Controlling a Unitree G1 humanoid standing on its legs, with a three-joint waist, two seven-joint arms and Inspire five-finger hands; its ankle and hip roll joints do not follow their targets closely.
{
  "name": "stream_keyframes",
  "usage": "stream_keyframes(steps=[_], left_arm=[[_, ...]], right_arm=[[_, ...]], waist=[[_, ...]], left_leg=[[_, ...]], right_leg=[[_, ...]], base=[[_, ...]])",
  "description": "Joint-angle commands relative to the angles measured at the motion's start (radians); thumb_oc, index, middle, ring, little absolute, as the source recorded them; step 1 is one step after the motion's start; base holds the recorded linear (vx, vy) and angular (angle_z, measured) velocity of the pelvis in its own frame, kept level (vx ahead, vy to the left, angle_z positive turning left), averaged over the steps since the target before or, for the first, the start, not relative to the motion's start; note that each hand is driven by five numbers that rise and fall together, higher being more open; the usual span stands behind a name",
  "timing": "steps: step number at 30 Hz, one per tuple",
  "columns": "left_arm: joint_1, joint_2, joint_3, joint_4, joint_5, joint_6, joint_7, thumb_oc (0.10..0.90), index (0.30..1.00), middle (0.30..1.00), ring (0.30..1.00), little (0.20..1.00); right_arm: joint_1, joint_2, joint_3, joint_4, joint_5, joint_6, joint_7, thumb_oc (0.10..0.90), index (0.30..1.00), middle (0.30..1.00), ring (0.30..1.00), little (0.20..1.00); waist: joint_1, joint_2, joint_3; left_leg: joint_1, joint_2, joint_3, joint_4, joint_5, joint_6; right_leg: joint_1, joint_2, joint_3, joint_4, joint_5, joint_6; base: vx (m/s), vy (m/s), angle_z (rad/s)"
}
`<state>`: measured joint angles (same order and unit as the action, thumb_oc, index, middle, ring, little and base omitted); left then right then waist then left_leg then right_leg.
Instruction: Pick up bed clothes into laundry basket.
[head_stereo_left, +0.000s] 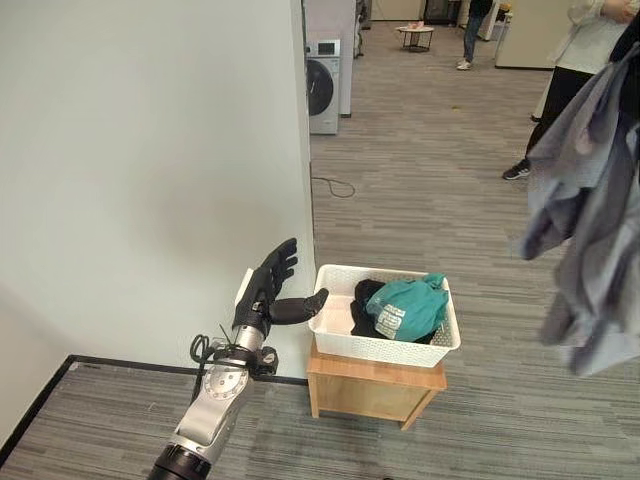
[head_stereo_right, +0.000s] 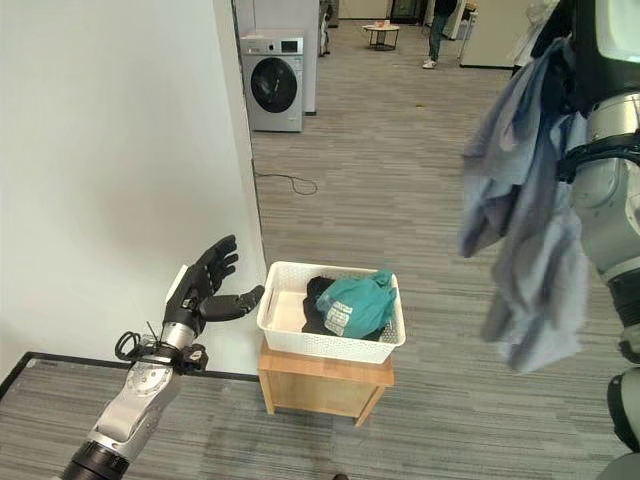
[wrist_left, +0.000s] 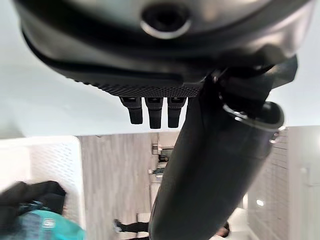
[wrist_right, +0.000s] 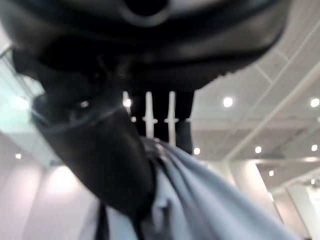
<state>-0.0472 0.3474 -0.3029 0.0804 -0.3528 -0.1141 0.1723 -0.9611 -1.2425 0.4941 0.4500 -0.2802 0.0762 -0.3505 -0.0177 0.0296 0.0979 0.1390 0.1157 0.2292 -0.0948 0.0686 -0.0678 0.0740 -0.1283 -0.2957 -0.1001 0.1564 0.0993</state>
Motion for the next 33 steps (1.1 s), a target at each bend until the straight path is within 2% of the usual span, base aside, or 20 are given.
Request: stream_keyframes(steps=[1, 10, 11, 17, 28, 31, 33], left_arm=[[-0.027, 0.045, -0.006, -0.109, -0.012, -0.091, -0.030, 0.800, 0.900, 0.900, 0.900, 0.900], [-0.017, 0.043, -0.010, -0.086, -0.022, -0.085, -0.049, 0.800, 0.900, 0.900, 0.900, 0.900], [-0.005, 0.052, -0.004, -0.085, -0.024, -0.087, -0.048, 0.800, 0.900, 0.900, 0.900, 0.900], [0.022, 0.054, 0.013, -0.071, -0.036, -0.084, -0.048, 0.800, 0.900, 0.900, 0.900, 0.900], [-0.007, 0.050, 0.003, -0.058, -0.050, -0.084, -0.050, 0.800, 0.900, 0.900, 0.900, 0.900], [-0.034, 0.055, 0.003, -0.055, -0.060, -0.087, -0.045, 0.800, 0.900, 0.900, 0.900, 0.900], [-0.041, 0.055, 0.003, -0.055, -0.061, -0.087, -0.042, 0.800, 0.900, 0.900, 0.900, 0.900]], right_arm=[[-0.218, -0.035, 0.013, -0.055, -0.046, -0.016, -0.019, 0.400, 0.300, 0.300, 0.300, 0.300], [-0.301, -0.043, 0.070, -0.002, -0.059, -0.005, -0.012, 0.400, 0.300, 0.300, 0.300, 0.300], [-0.363, -0.048, 0.122, 0.040, -0.060, -0.005, -0.014, 0.400, 0.300, 0.300, 0.300, 0.300], [-0.499, -0.030, 0.235, 0.078, -0.037, -0.011, -0.010, 0.400, 0.300, 0.300, 0.300, 0.300], [-0.484, 0.025, 0.246, 0.071, -0.060, -0.010, 0.012, 0.400, 0.300, 0.300, 0.300, 0.300], [-0.468, 0.043, 0.239, 0.052, -0.069, -0.008, 0.022, 0.400, 0.300, 0.300, 0.300, 0.300], [-0.454, 0.052, 0.228, 0.046, -0.069, -0.009, 0.022, 0.400, 0.300, 0.300, 0.300, 0.300]], waist=[[0.038, -0.042, -0.017], [0.061, -0.056, 0.003], [0.068, -0.057, 0.007], [0.076, -0.047, 0.017], [0.106, -0.067, 0.057], [0.124, -0.084, 0.108], [0.127, -0.086, 0.119]], left_leg=[[-0.026, -0.004, 0.071, 0.008, -0.087, -0.019], [-0.062, 0.005, 0.050, 0.008, -0.082, -0.029], [-0.068, 0.003, 0.046, 0.008, -0.080, -0.031], [-0.091, 0.001, 0.041, 0.008, -0.075, -0.032], [-0.147, 0.002, 0.013, 0.008, -0.067, -0.030], [-0.204, 0.009, 0.000, 0.008, -0.050, -0.031], [-0.220, 0.012, -0.001, 0.008, -0.044, -0.031]], right_leg=[[0.082, -0.019, -0.054, 0.013, -0.229, 0.045], [0.069, -0.018, -0.084, 0.013, -0.231, 0.041], [0.067, -0.021, -0.089, 0.013, -0.231, 0.042], [0.053, -0.029, -0.097, 0.013, -0.227, 0.046], [0.015, -0.033, -0.112, 0.013, -0.219, 0.048], [-0.036, -0.031, -0.117, 0.013, -0.209, 0.046], [-0.052, -0.029, -0.118, 0.013, -0.206, 0.044]], base=[[0.03, -0.001, -0.01], [0.02, -0.017, 0.11], [0.02, -0.010, 0.13], [0.01, 0.014, 0.10], [-0.01, 0.009, 0.07], [-0.12, -0.013, -0.01], [-0.09, 0.008, 0.00]])
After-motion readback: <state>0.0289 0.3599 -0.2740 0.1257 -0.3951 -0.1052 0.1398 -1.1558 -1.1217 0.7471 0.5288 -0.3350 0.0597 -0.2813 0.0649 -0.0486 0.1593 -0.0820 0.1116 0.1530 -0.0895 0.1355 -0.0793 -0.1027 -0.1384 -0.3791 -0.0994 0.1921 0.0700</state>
